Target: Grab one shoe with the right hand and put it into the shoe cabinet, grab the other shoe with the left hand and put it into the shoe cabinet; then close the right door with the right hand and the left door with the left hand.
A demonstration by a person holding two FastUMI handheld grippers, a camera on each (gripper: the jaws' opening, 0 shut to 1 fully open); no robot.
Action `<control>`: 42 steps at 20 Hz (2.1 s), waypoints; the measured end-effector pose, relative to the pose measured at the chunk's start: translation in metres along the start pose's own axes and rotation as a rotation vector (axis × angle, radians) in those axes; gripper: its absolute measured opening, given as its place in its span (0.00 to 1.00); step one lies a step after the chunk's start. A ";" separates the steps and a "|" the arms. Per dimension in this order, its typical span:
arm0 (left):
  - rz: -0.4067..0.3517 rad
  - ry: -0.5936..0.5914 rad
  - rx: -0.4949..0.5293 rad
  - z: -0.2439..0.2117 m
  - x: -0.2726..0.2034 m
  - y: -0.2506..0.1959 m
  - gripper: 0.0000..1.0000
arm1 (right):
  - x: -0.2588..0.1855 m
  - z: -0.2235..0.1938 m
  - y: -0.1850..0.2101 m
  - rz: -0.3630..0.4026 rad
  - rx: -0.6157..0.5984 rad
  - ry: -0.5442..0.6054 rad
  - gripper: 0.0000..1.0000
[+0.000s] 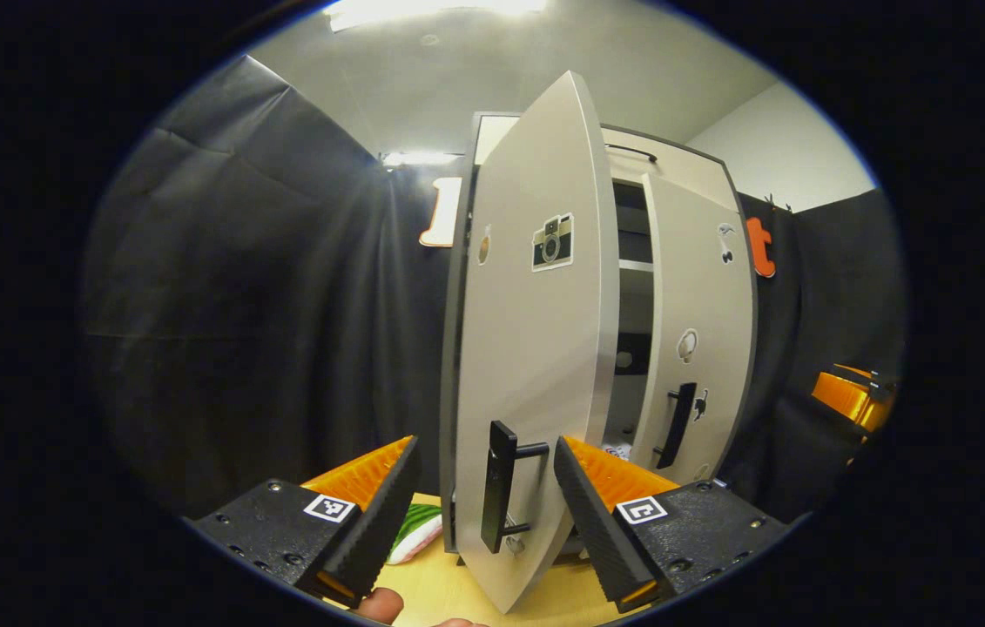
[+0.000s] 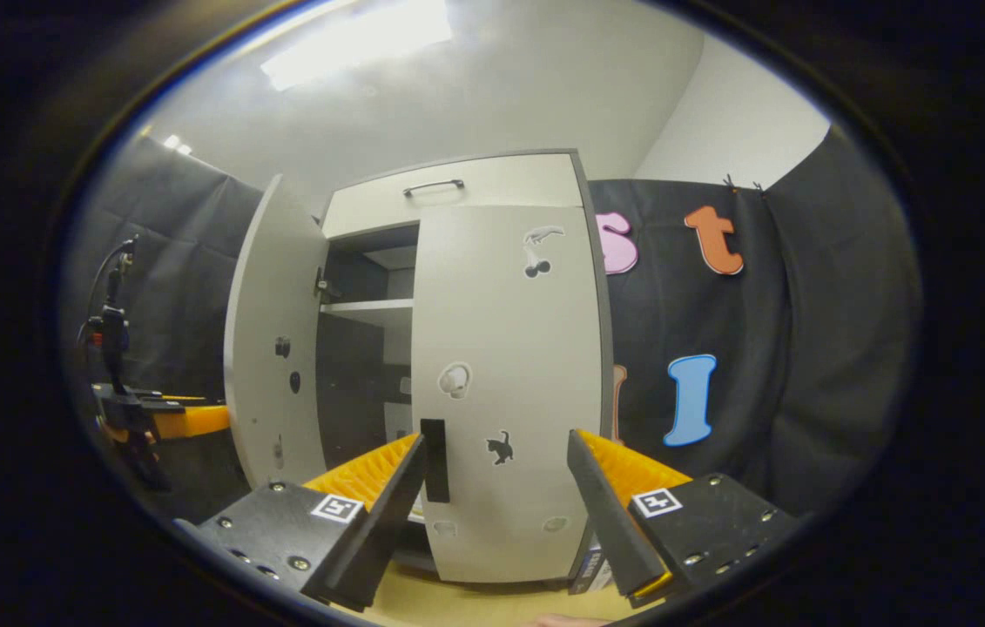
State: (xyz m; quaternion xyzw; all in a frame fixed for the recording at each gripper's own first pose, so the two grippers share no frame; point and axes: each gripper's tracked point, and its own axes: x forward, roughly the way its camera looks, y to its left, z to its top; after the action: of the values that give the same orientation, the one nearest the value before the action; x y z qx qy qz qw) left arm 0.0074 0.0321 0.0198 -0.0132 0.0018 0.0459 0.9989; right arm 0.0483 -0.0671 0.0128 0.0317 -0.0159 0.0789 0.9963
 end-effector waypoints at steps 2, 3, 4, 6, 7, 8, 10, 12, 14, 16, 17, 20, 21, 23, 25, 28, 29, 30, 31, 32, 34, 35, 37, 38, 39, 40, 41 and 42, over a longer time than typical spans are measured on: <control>-0.030 -0.005 0.007 0.001 0.009 -0.014 0.94 | -0.003 0.000 -0.002 -0.010 0.003 0.000 0.96; -0.042 -0.011 0.011 0.002 0.013 -0.020 0.94 | -0.004 0.001 -0.004 -0.015 0.005 -0.001 0.96; -0.053 -0.015 0.012 0.004 0.018 -0.026 0.94 | -0.006 0.001 -0.005 -0.020 0.006 -0.001 0.96; -0.080 -0.022 0.005 0.005 0.024 -0.038 0.94 | -0.008 0.002 -0.010 -0.031 0.003 0.001 0.96; -0.091 -0.026 0.002 0.007 0.028 -0.044 0.95 | -0.008 0.003 -0.013 -0.038 0.002 0.001 0.96; -0.099 -0.032 0.000 0.009 0.030 -0.048 0.95 | -0.010 0.002 -0.015 -0.044 0.002 0.000 0.96; -0.110 -0.032 0.001 0.008 0.029 -0.047 0.90 | -0.010 0.004 -0.019 -0.054 0.007 -0.004 0.96; -0.119 -0.029 0.002 0.007 0.028 -0.049 0.91 | -0.011 0.006 -0.024 -0.065 0.008 -0.007 0.96; -0.126 -0.027 0.002 0.008 0.026 -0.048 0.95 | -0.013 0.007 -0.027 -0.074 0.008 -0.010 0.96; -0.128 -0.028 0.007 0.009 0.027 -0.050 0.95 | -0.014 0.008 -0.029 -0.077 0.011 -0.010 0.96; -0.129 -0.026 0.011 0.009 0.028 -0.051 0.95 | -0.013 0.007 -0.029 -0.077 0.012 -0.009 0.96; -0.128 -0.030 0.019 0.010 0.030 -0.052 0.95 | -0.014 0.008 -0.026 -0.071 0.013 -0.009 0.92; -0.129 -0.031 0.021 0.010 0.029 -0.052 0.95 | -0.015 0.009 -0.026 -0.069 0.013 -0.009 0.92; -0.128 -0.034 0.027 0.011 0.029 -0.052 0.95 | -0.015 0.009 -0.024 -0.064 0.013 -0.010 0.96; -0.126 -0.038 0.032 0.012 0.028 -0.052 0.95 | -0.016 0.009 -0.023 -0.060 0.015 -0.009 0.96; -0.123 -0.041 0.031 0.013 0.027 -0.052 0.95 | -0.018 0.008 -0.021 -0.054 0.016 -0.006 0.96; -0.122 -0.042 0.031 0.013 0.027 -0.052 0.95 | -0.018 0.008 -0.020 -0.052 0.015 -0.005 0.96; -0.120 -0.042 0.032 0.013 0.026 -0.052 0.95 | -0.019 0.008 -0.020 -0.051 0.014 -0.005 0.92; -0.119 -0.041 0.033 0.013 0.026 -0.052 0.95 | -0.019 0.007 -0.019 -0.049 0.012 -0.005 0.96; -0.118 -0.040 0.034 0.013 0.026 -0.052 0.95 | -0.020 0.007 -0.018 -0.047 0.011 -0.005 0.92; -0.116 -0.038 0.037 0.013 0.025 -0.052 0.95 | -0.020 0.007 -0.017 -0.044 0.010 -0.004 0.92; -0.114 -0.037 0.038 0.014 0.025 -0.052 0.95 | -0.021 0.007 -0.015 -0.042 0.011 -0.004 0.96; -0.112 -0.036 0.039 0.014 0.026 -0.052 0.95 | -0.022 0.007 -0.013 -0.040 0.011 -0.004 0.96; -0.112 -0.037 0.039 0.014 0.026 -0.052 0.95 | -0.022 0.008 -0.012 -0.040 0.010 -0.004 0.96; -0.113 -0.038 0.038 0.014 0.025 -0.052 0.95 | -0.023 0.008 -0.012 -0.040 0.011 -0.004 0.96; -0.112 -0.039 0.038 0.015 0.025 -0.052 0.95 | -0.024 0.008 -0.011 -0.040 0.011 -0.003 0.96; -0.113 -0.040 0.038 0.014 0.025 -0.052 0.95 | -0.024 0.007 -0.012 -0.040 0.012 -0.002 0.96; -0.112 -0.040 0.038 0.014 0.025 -0.052 0.95 | -0.024 0.007 -0.012 -0.041 0.012 0.000 0.96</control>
State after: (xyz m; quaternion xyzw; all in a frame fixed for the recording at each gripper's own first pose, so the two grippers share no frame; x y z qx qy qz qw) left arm 0.0372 -0.0168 0.0353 0.0066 -0.0181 -0.0097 0.9998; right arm 0.0265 -0.0828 0.0182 0.0378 -0.0148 0.0583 0.9975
